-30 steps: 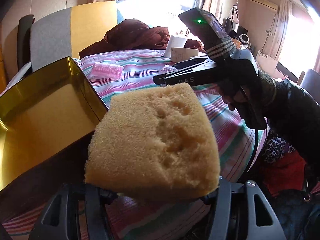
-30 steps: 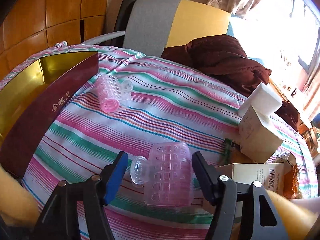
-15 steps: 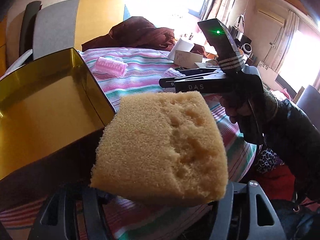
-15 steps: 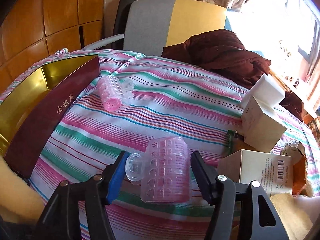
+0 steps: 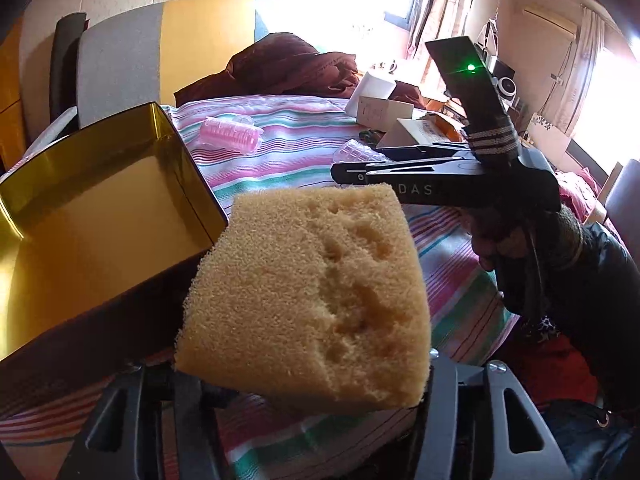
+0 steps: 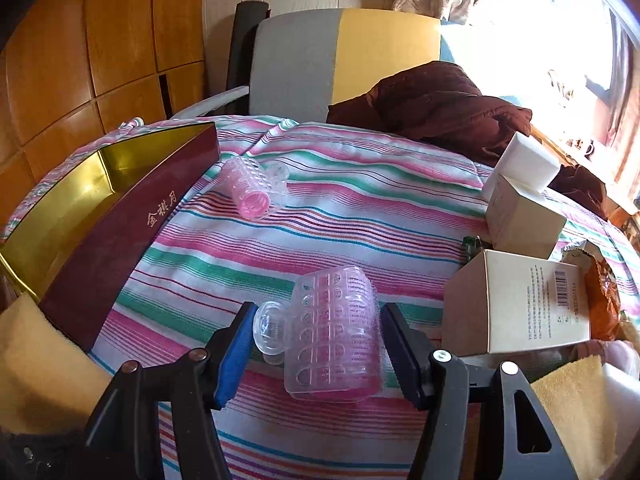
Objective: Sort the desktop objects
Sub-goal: 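Grasp the pink hair roller with the right gripper while the left gripper holds the sponge, then carry the roller into the gold tray with the right gripper while the left lowers the sponge there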
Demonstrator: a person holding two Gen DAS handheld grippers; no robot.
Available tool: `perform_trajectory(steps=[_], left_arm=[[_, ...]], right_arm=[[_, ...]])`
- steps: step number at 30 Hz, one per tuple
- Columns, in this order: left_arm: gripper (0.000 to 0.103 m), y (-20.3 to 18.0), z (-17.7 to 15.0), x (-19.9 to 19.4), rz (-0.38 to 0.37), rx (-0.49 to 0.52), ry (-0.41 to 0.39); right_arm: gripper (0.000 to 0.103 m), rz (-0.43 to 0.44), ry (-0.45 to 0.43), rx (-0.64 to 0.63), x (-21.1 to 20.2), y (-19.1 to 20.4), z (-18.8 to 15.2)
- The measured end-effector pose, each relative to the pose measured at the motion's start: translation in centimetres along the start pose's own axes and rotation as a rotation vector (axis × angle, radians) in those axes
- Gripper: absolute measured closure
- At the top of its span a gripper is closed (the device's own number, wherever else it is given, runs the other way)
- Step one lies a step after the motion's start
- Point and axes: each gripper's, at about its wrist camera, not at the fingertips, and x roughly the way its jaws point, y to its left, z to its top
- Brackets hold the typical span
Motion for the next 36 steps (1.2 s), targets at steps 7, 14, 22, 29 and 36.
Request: perform_trajectory(steps=[7, 14, 22, 29, 36], left_arm=[[0.049, -0.6, 0.3, -1.6, 0.020, 0.020, -0.035], [0.049, -0.2, 1.6, -4.7, 0.028, 0.021, -0.085], [0.048, 7.2, 3.5, -8.1, 0.200, -0.129, -0.115], [0.048, 15.9, 4.3, -8.6, 0.343, -0.275, -0.090], [0.048, 19.7, 5.0, -8.8, 0.417, -0.284, -0.089]], right_arm=[[0.040, 0.047, -0.032, 0.009, -1.5, 1.4, -1.1], [0.040, 0.079, -0.087, 0.015, -3.4, 2.4, -0.2], [0.040, 0.165, -0.140, -0.066, -4.2, 6.8, 4.7], [0.040, 0.252, -0.102, -0.173, -1.9, 13.4, 9.8], [0.040, 0.239, -0.024, -0.211, 2.8, 16.8, 12.7]])
